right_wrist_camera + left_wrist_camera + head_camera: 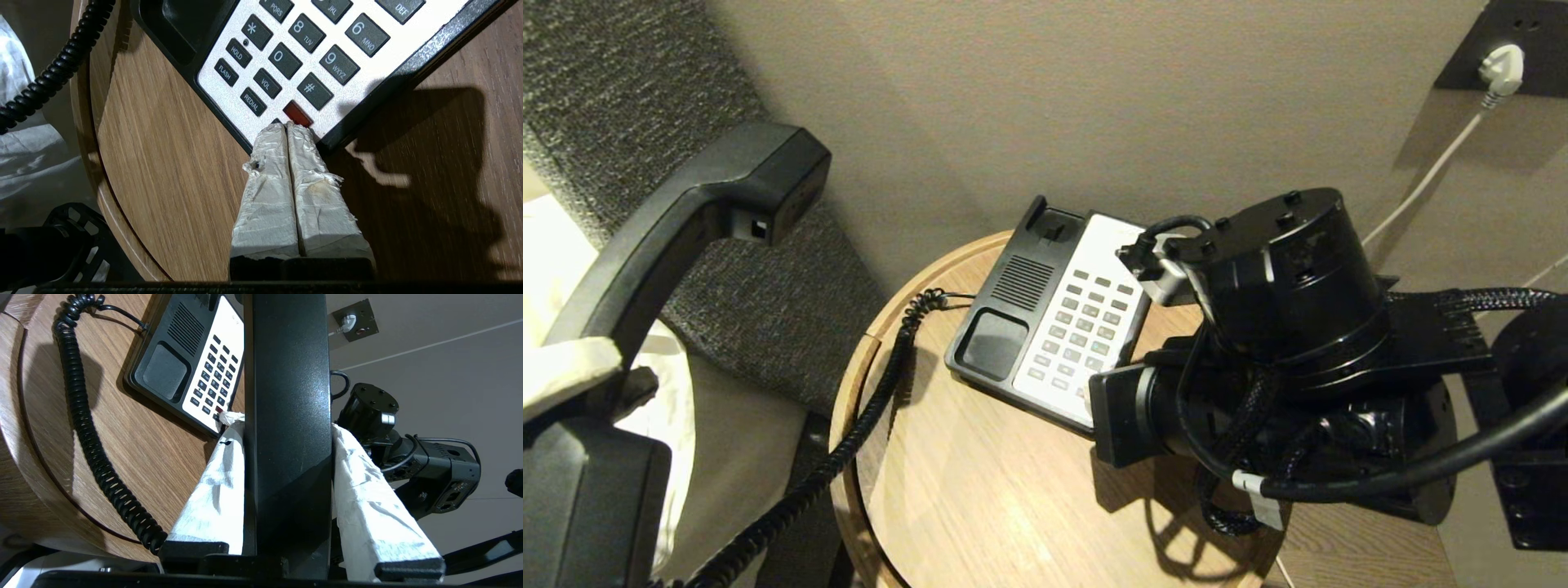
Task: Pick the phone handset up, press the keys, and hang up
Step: Dial the number
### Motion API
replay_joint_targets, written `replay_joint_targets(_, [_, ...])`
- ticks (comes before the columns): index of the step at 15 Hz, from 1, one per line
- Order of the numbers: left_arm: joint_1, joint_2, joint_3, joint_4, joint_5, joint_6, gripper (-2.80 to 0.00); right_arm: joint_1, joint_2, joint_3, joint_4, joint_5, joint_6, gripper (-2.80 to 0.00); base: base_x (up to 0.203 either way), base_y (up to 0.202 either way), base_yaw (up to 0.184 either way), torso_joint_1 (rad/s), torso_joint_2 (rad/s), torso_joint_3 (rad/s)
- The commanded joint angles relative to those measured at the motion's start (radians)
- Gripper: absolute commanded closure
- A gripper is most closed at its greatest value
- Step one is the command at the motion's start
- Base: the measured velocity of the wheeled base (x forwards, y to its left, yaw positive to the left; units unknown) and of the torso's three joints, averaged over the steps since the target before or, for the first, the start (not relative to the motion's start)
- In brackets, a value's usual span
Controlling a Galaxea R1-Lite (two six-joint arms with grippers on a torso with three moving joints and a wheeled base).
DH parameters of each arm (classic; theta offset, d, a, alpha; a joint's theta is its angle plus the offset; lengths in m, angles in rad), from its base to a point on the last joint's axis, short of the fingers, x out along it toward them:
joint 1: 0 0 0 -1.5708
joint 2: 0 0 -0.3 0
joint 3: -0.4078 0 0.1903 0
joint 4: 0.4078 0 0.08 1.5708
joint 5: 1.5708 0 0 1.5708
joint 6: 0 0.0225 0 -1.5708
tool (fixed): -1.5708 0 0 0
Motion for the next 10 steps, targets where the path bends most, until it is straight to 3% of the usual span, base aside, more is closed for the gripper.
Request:
replay_joint_targets(1, [0.001, -0.003, 0.000, -0.001, -0.001, -0.004, 0.00, 0.000, 0.010, -0.005, 0.000, -0.002, 0.002, 0.00, 0.000, 0.000, 0.000, 0.000, 0.00, 0.000])
replay_joint_targets(10, [0.001, -0.005, -0.002, -0.001, -0.001, -0.006, 0.00, -0.001, 0.017, 0.002, -0.001, -0.003, 0.002, 0.00, 0.000, 0.000, 0.000, 0.000, 0.00, 0.000])
